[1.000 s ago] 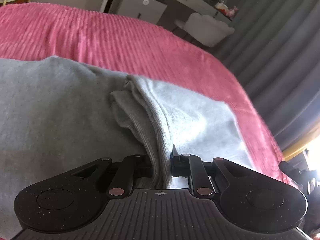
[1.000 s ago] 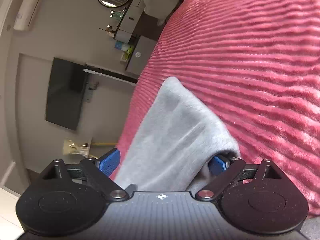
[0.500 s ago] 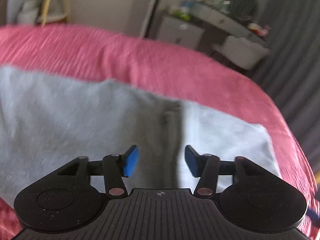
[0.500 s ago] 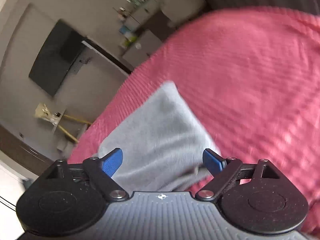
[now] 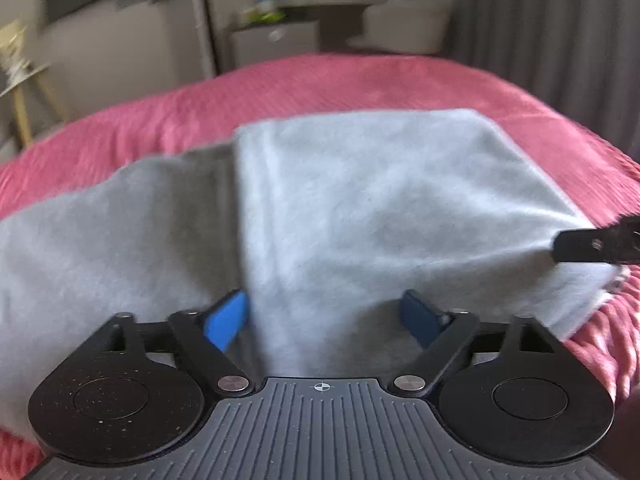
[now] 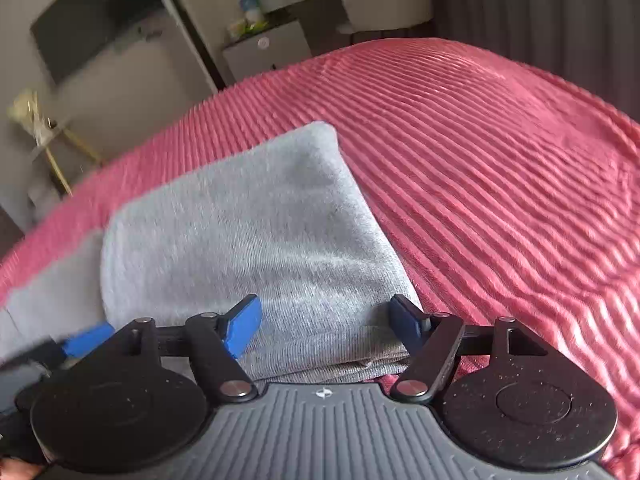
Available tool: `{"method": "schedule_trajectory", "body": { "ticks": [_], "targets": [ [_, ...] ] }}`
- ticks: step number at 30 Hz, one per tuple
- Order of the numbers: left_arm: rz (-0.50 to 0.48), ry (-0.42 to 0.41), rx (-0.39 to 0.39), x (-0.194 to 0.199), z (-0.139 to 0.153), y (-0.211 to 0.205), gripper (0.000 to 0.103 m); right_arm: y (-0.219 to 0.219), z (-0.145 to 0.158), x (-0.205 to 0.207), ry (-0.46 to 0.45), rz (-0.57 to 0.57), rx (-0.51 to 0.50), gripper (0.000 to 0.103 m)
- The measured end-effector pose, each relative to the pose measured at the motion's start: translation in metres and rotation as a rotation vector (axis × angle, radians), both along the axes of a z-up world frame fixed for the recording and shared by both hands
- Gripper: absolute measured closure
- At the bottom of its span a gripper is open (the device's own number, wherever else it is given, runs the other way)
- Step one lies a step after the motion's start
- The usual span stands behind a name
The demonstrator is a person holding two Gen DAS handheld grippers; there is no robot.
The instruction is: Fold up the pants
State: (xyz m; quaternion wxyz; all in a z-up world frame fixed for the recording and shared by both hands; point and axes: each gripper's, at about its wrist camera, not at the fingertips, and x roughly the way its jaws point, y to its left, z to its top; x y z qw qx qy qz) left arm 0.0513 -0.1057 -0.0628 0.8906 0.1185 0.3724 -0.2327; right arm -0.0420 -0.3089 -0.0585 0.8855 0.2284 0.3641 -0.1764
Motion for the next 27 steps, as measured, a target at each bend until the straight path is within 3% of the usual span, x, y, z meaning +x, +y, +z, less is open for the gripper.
{"method": "schedule_trajectory", "body": {
  "ticks": [3, 13, 22, 24, 27],
  "targets": [
    [0.062, 0.093, -0.087, 0.011, -0.003, 0.022, 0.011, 0.004, 0.0, 0.008, 0.03, 0.034, -0.023, 0.02],
    [0.156, 0.08, -0.037, 0.009, 0.001, 0.046, 0.01, 0.01, -0.005, 0.022, 0.084, 0.083, -0.049, 0.008],
    [0.195, 0.092, -0.05, 0.006, 0.007, 0.062, 0.006, 0.007, -0.006, 0.023, 0.098, 0.102, -0.023, 0.006],
    [0.253, 0.089, -0.049, 0.007, 0.01, 0.071, 0.006, 0.007, -0.006, 0.022, 0.095, 0.103, -0.016, 0.006],
    [0.455, 0.051, 0.057, 0.015, 0.01, 0.093, 0.014, 0.006, -0.006, 0.021, 0.1, 0.101, -0.009, 0.006]
  ]
}}
